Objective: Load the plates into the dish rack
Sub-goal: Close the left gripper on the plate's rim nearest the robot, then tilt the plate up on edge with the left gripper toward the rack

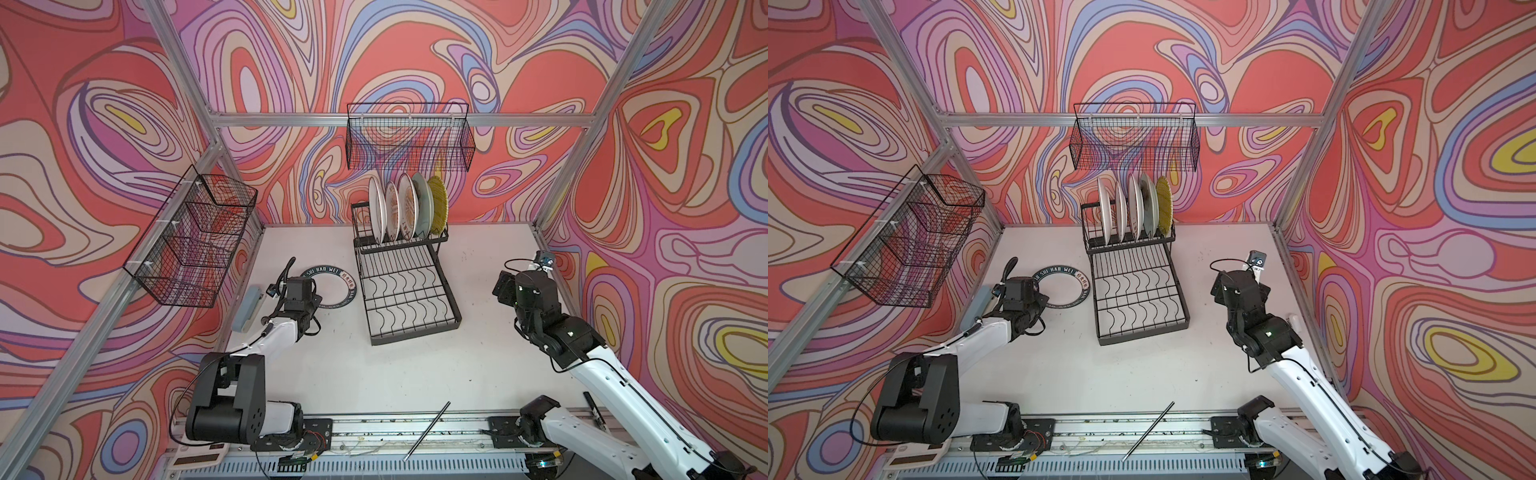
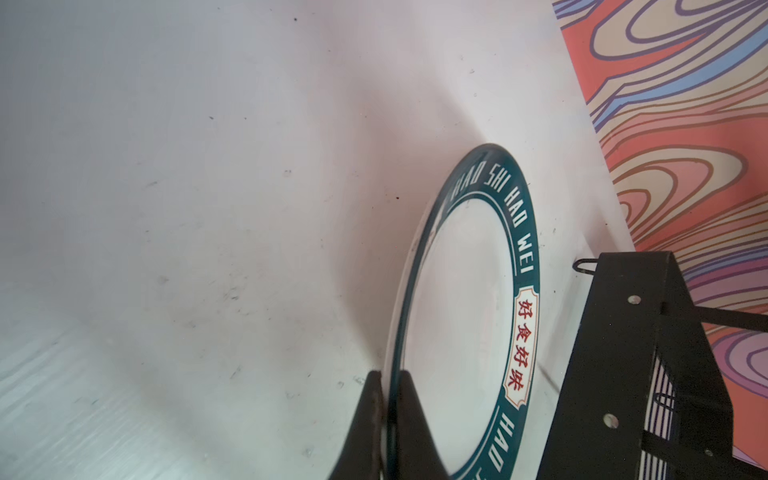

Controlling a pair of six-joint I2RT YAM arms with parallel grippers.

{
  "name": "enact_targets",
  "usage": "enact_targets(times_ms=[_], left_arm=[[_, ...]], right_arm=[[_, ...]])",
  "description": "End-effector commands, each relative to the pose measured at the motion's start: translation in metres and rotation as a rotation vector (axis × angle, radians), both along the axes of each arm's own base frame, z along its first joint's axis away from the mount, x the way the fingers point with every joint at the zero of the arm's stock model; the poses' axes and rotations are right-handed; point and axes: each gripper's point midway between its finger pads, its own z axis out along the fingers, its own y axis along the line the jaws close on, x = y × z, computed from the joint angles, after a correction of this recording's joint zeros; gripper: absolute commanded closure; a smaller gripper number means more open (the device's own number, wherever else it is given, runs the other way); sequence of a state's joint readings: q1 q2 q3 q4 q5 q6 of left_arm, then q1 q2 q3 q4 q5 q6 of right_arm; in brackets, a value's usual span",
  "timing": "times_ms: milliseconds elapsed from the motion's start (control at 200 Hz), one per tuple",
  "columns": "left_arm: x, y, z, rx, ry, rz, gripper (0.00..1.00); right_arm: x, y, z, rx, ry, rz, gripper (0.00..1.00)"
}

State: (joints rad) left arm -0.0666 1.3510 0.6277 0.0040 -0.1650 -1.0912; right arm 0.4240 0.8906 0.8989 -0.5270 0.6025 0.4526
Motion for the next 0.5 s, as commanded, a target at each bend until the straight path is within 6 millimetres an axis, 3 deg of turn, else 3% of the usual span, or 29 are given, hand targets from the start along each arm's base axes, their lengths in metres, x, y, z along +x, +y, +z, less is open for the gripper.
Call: enact_targets(times_ms=[0,496], left_arm=[[-0.014,0.010,0.007,0.066,0.041,0.015,1.00],[-0.015,0.000,0.067,0.084,-0.061,-0.091,1.00]], right_arm=[[0.000,-0.001,0.001,-0.001,-0.009,0.005,0.16],[-0.005,-0.001,0.005,0.004,-0.014,0.020,0.17]])
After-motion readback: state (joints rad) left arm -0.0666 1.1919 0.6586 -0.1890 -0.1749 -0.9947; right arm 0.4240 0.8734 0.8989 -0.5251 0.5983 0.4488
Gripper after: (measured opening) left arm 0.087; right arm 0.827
